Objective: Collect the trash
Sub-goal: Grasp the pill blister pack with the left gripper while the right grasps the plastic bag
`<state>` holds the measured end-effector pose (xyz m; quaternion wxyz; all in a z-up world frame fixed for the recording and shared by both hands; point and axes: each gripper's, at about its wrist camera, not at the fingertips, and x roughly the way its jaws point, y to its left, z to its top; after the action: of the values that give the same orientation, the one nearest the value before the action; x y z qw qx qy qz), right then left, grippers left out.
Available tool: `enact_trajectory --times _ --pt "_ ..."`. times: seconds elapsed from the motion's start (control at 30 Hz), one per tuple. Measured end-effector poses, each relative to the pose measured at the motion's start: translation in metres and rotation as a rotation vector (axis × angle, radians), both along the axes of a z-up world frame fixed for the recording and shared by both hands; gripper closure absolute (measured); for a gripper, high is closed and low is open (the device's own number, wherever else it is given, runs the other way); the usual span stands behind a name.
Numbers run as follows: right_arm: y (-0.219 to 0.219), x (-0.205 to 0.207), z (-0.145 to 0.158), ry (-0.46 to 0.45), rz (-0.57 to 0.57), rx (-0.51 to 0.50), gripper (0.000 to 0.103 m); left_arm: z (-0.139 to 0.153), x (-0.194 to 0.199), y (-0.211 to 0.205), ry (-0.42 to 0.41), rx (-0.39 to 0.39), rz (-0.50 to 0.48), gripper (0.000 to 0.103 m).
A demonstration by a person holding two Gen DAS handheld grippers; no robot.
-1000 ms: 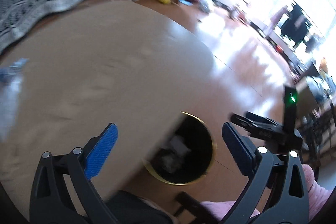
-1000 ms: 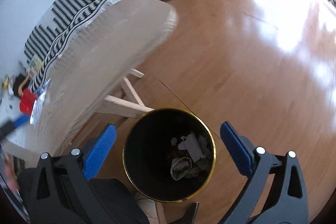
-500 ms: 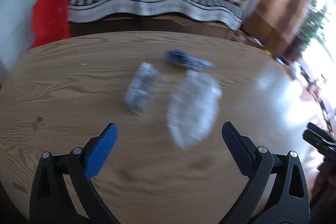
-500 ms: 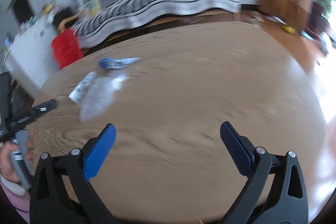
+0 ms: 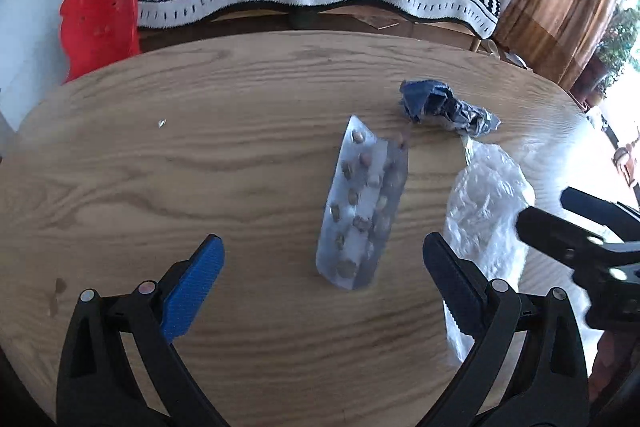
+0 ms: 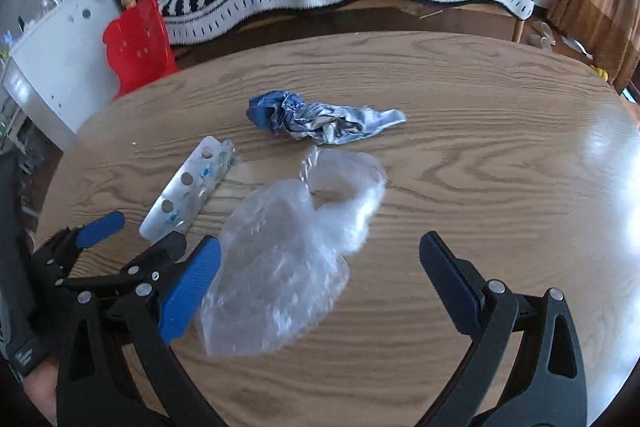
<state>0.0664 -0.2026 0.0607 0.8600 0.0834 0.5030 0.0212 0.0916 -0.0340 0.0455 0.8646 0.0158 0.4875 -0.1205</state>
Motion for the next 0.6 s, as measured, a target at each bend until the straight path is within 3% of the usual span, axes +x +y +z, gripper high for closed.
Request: enact_trajectory --times 0.13,0.3,0.47,0.6 --pt "0.008 0.025 -0.018 0.041 0.007 -0.026 0.007 -0.010 0.015 -0.004 0.019 0.000 -0.018 0.006" --pt "0.004 0.028 -0.034 0.083 0.067 -0.071 0.006 -0.020 0.015 -0.014 -0.039 0.105 -0.086 0.006" --pt "-0.004 0.027 -0.037 0.085 0.095 -0.155 0.006 -0.020 0.013 -0.013 -0.062 0.091 -0.096 0.006" --pt "-0.009 0.022 -0.037 0.083 0.140 -0.163 0.005 -0.019 0.013 -0.014 -0.057 0.091 -0.087 0.006"
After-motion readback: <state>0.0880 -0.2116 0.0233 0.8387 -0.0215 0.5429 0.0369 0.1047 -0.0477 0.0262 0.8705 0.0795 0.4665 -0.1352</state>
